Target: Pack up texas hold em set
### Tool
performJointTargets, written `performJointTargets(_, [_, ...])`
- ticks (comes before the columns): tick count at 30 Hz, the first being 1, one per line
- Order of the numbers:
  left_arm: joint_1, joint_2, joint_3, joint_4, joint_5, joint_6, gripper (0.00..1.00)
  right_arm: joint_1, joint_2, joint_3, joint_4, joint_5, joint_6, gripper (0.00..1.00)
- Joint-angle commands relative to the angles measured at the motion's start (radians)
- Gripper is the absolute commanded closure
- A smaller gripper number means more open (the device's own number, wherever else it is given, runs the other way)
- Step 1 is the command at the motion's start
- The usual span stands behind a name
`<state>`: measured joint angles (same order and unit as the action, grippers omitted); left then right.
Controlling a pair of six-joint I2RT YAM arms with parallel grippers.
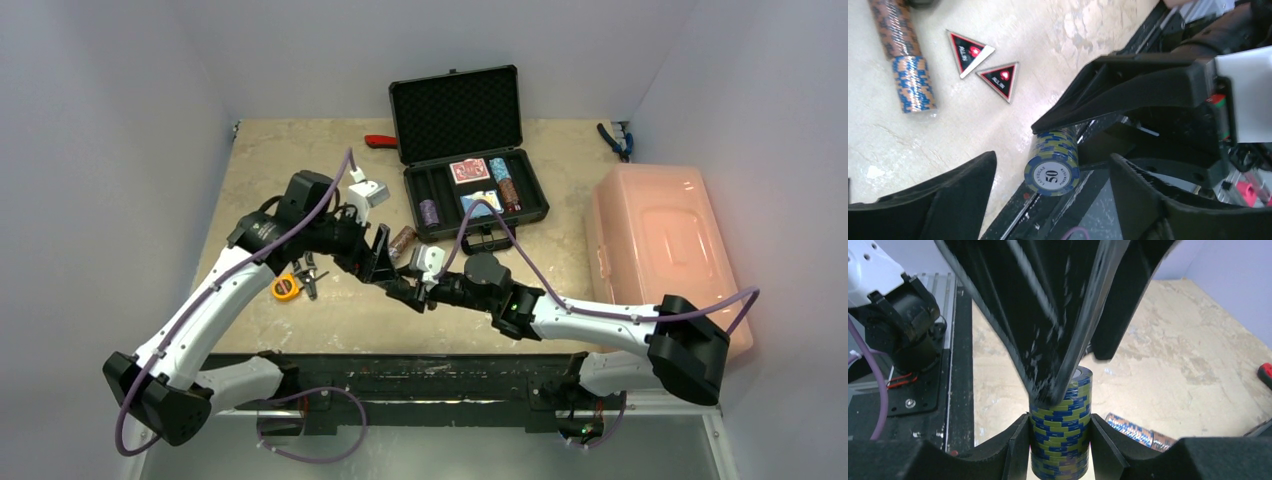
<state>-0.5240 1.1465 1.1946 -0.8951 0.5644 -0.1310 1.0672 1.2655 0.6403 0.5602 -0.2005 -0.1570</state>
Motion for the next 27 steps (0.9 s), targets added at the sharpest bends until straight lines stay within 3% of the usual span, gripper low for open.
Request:
performJointTargets(1, [0.057, -0.058, -0.014, 0.083, 0.006, -0.037, 0.08, 0.007, -0.013, 0.047, 0.027, 0.017, 0.007, 1.00])
performJointTargets(6, [0.112, -0.103, -0.022, 0.102, -0.054, -0.057, 0.01, 0.007, -0.011, 0.051, 0.015, 0.070, 0.015, 1.00])
performJointTargets(11, [0.121, -0.177, -0.043, 0.119, -0.242, -0.064, 0.00, 0.007, 0.013, 0.094, -0.003, 0.182, 0.052, 1.00])
performJointTargets(18, [0.122, -0.262, -0.063, 0.127, -0.440, -0.067, 0.01, 0.005, 0.099, 0.238, -0.077, 0.379, 0.115, 1.00])
performJointTargets(27, [0.122, -0.303, -0.076, 0.122, -0.561, -0.058, 0.04, -0.049, 0.264, 0.507, -0.264, 0.557, 0.202, 1.00])
